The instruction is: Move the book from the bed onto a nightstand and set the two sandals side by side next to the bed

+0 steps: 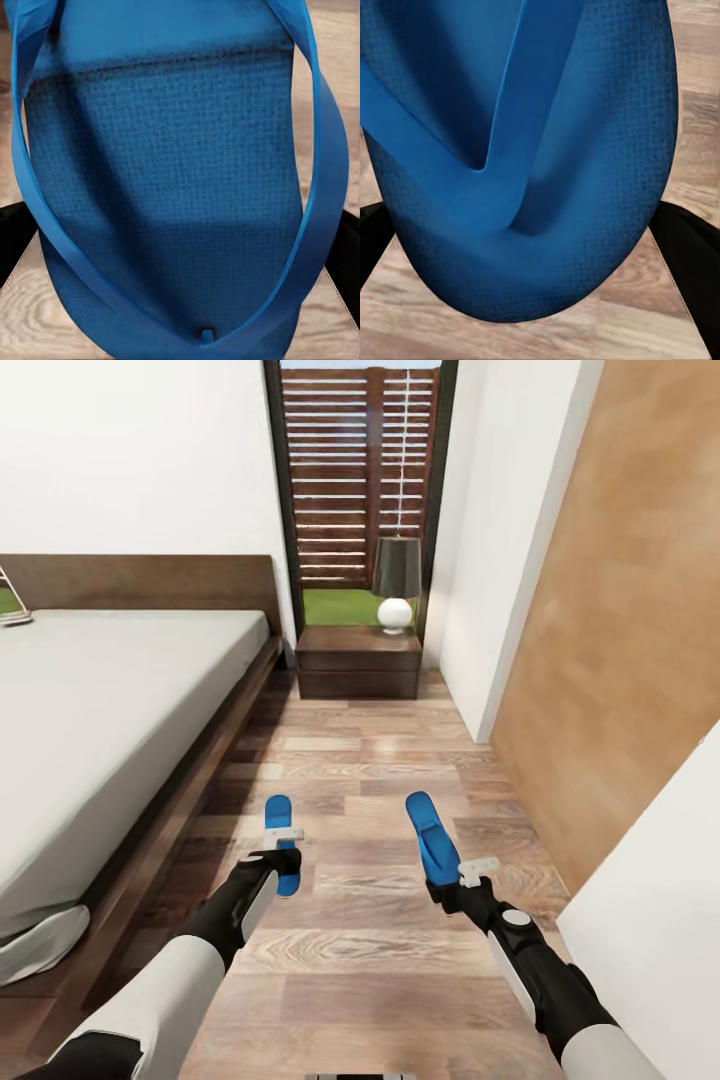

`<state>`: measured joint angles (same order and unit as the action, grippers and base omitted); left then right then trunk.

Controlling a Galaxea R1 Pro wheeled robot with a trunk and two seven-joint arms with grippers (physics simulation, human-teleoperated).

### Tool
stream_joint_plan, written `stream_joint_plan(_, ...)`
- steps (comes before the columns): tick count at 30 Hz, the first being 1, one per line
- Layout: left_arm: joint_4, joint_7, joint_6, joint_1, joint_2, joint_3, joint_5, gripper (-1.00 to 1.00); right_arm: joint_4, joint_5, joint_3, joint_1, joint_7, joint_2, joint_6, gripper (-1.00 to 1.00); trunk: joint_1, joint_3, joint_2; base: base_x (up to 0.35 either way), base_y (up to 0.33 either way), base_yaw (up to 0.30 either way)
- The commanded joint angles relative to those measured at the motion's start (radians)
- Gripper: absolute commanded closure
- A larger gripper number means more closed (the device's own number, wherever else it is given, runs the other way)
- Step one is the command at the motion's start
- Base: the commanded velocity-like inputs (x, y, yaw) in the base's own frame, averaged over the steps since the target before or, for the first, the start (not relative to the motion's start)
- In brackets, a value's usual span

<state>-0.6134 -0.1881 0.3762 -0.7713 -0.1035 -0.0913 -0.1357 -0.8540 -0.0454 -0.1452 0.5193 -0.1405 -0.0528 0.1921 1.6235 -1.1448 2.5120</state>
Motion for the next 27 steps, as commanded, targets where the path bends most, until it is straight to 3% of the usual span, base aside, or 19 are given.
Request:
stream_joint_plan(1,-0.002,-0.009,0.004,0.0,0.001,-0.005,-0.01,1.0,-0.002,-0.005,-0.002,0.001,-0.001,-0.001,0.005,1.0,0.0,-0.001,0.0,0.329,0.0,0.0)
stream_joint_plan(27,0.006,0.004,0.003,0.0,0.001,-0.007,-0.01,1.0,-0.001,-0.005,-0.004,0.001,-0.001,-0.001,0.006,1.0,0.0,-0.001,0.0,0.329,0.0,0.0)
